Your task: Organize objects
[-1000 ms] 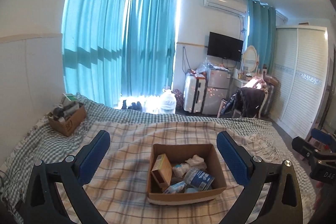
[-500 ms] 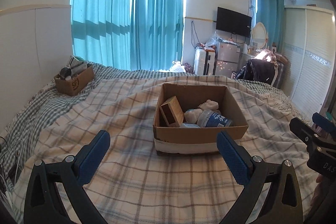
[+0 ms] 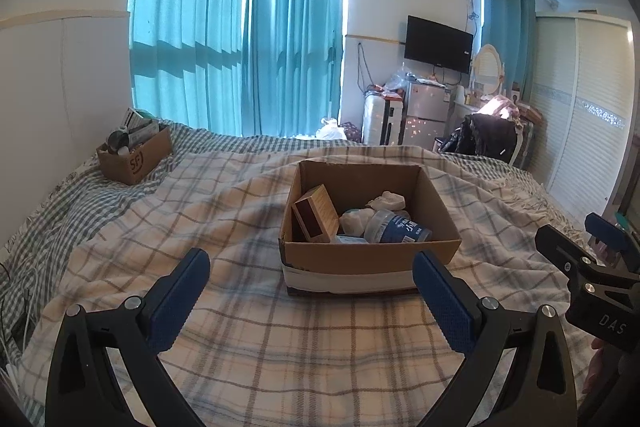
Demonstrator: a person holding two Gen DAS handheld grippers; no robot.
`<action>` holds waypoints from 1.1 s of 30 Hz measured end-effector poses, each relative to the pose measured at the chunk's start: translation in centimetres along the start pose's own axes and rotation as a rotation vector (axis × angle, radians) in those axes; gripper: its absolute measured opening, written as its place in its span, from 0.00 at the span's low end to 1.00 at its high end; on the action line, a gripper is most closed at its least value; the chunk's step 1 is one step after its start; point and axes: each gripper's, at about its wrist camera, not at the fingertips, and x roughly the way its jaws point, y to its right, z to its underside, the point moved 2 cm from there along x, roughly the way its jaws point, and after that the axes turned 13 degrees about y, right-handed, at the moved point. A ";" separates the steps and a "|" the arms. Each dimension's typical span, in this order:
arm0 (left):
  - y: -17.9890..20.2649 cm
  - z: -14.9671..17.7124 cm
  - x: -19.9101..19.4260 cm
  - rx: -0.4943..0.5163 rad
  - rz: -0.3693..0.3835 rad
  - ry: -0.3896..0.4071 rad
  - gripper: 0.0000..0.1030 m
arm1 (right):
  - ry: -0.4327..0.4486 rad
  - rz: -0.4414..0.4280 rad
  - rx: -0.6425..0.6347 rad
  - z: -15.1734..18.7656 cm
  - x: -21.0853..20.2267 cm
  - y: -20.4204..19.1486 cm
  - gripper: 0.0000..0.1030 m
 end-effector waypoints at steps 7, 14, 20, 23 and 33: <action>0.1 0.0 0.1 -0.002 0.009 -0.010 1.00 | -0.008 -0.001 -0.004 0.1 0.1 -0.1 1.00; 0.1 0.4 0.3 0.000 0.007 -0.021 1.00 | -0.015 -0.001 -0.001 0.2 0.3 0.0 1.00; -0.1 0.5 0.2 -0.014 0.010 -0.029 1.00 | -0.019 0.000 -0.004 0.3 0.3 -0.1 1.00; -0.3 0.5 0.2 -0.027 0.012 -0.032 1.00 | -0.019 0.001 -0.004 0.4 0.3 -0.1 1.00; -0.2 0.5 0.2 -0.024 0.009 -0.033 1.00 | -0.021 0.004 -0.001 0.5 0.3 0.0 1.00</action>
